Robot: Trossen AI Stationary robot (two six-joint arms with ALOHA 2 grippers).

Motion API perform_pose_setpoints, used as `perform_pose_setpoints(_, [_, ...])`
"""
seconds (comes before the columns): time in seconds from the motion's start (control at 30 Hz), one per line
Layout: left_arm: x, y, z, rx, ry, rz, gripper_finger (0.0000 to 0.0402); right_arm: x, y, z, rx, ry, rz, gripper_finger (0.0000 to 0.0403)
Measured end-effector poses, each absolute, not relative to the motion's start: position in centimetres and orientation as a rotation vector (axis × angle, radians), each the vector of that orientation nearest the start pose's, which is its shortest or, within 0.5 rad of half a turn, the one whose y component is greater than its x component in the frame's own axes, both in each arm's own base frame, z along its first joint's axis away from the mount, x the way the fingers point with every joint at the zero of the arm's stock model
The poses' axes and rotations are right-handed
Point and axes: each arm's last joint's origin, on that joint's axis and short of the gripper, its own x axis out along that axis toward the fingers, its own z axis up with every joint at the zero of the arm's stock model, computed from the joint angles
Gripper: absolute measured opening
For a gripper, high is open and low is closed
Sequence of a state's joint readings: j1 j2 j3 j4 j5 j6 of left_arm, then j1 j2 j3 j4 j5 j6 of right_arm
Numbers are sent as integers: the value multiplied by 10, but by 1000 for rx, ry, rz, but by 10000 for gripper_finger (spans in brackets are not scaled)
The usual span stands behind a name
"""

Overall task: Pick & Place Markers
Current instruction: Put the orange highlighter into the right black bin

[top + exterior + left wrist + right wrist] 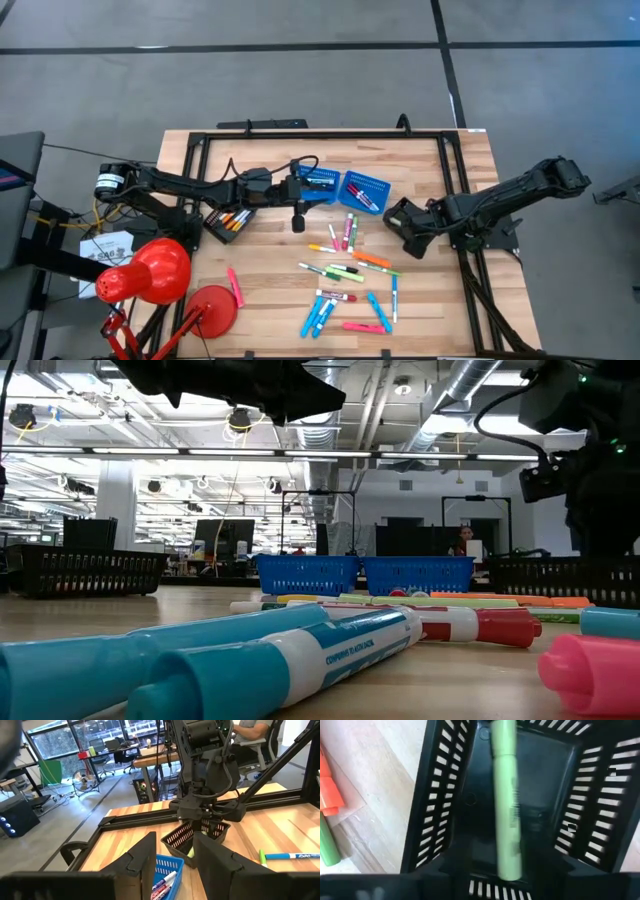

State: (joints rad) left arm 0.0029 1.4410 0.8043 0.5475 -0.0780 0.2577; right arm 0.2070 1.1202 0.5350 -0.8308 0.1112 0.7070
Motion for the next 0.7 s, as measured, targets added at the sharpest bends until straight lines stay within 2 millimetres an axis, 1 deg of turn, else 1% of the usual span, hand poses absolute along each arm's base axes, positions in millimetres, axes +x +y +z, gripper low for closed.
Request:
perform_pose_setpoints(0.1, [315, 3, 259, 261, 99, 69, 127, 158, 30, 164, 369, 1327, -405, 193])
perform_pose_setpoints(0.2, [315, 3, 260, 261, 95, 69, 127, 166, 31, 177, 385, 1283, -387, 206])
perform_pose_setpoints(0.33, [315, 3, 260, 260, 92, 70, 127, 181, 37, 197, 414, 1166, -335, 207])
perform_pose_setpoints(0.47, [315, 3, 260, 260, 91, 70, 127, 195, 47, 206, 417, 1001, -275, 201])
perform_pose_setpoints(0.53, [315, 3, 260, 260, 91, 70, 127, 202, 53, 205, 390, 947, -261, 198])
perform_pose_setpoints(0.6, [315, 3, 260, 260, 91, 70, 127, 209, 59, 200, 315, 930, -247, 197])
perform_pose_setpoints(0.7, [315, 3, 260, 260, 91, 70, 127, 222, 68, 185, 219, 938, -224, 196])
